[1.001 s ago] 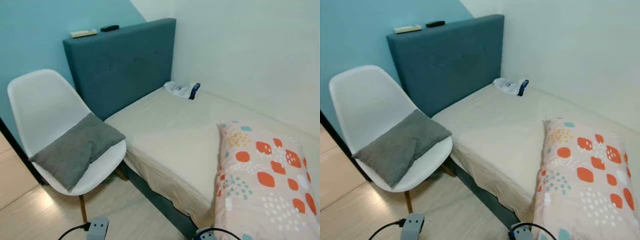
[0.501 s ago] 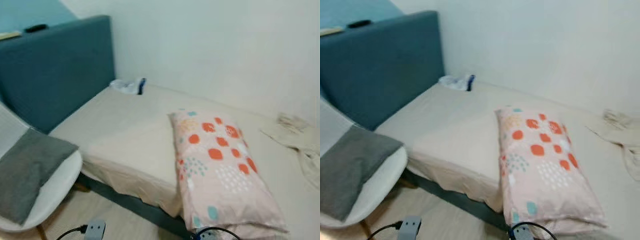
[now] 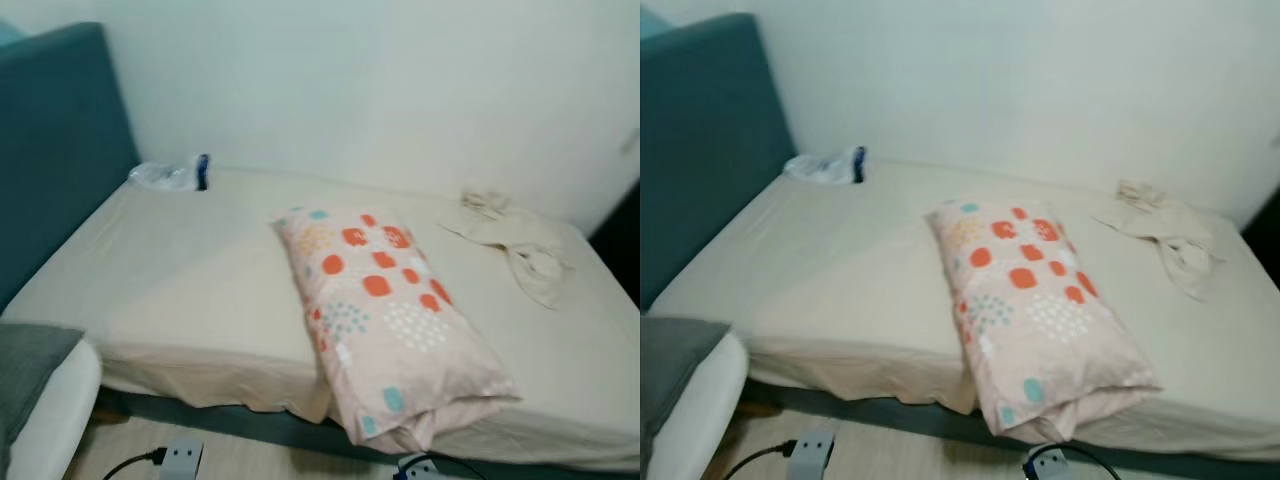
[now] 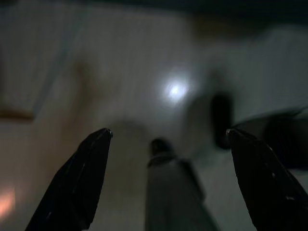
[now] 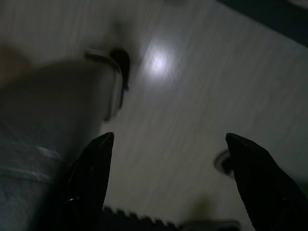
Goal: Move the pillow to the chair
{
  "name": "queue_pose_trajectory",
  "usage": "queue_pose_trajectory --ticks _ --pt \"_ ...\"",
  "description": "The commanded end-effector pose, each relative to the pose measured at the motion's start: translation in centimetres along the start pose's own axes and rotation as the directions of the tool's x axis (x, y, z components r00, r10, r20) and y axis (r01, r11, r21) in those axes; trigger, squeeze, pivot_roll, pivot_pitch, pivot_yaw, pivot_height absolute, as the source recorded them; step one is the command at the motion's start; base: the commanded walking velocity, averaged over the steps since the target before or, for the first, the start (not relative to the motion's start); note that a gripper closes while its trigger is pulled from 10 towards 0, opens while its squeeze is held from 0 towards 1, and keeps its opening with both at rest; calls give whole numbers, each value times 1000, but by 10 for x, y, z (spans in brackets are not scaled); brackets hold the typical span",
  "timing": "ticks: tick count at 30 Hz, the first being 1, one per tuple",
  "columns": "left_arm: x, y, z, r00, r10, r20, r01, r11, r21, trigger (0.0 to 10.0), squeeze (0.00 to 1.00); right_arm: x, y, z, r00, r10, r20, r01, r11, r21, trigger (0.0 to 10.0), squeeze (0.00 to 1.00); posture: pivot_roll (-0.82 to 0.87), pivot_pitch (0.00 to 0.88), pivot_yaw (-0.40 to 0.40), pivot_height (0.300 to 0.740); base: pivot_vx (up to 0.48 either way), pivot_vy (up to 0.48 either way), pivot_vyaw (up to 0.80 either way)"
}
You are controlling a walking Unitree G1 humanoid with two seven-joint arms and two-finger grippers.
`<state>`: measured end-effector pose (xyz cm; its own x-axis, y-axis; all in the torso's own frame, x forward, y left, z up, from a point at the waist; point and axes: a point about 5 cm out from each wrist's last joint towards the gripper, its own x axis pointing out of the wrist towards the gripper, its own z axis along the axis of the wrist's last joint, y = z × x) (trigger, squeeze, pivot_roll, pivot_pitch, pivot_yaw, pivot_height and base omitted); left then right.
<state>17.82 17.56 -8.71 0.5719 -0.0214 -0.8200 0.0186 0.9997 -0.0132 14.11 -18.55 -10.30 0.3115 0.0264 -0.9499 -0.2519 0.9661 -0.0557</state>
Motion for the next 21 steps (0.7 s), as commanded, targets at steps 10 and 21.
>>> queue_pose_trajectory --ticks 10,21 --pt "-2 -3 -12 999 -2 -36 2 1000 4 10000 0 0 2 1 1000 3 6 -3 1000 12 10000 0 95 0 -48 739 0 -199 -72" --pt "-1 -4 -11 999 -4 -34 4 1000 -6 10000 0 0 1 3 1000 0 10 0 1000 9 10000 0 97 0 -54 739 0 -480 0"
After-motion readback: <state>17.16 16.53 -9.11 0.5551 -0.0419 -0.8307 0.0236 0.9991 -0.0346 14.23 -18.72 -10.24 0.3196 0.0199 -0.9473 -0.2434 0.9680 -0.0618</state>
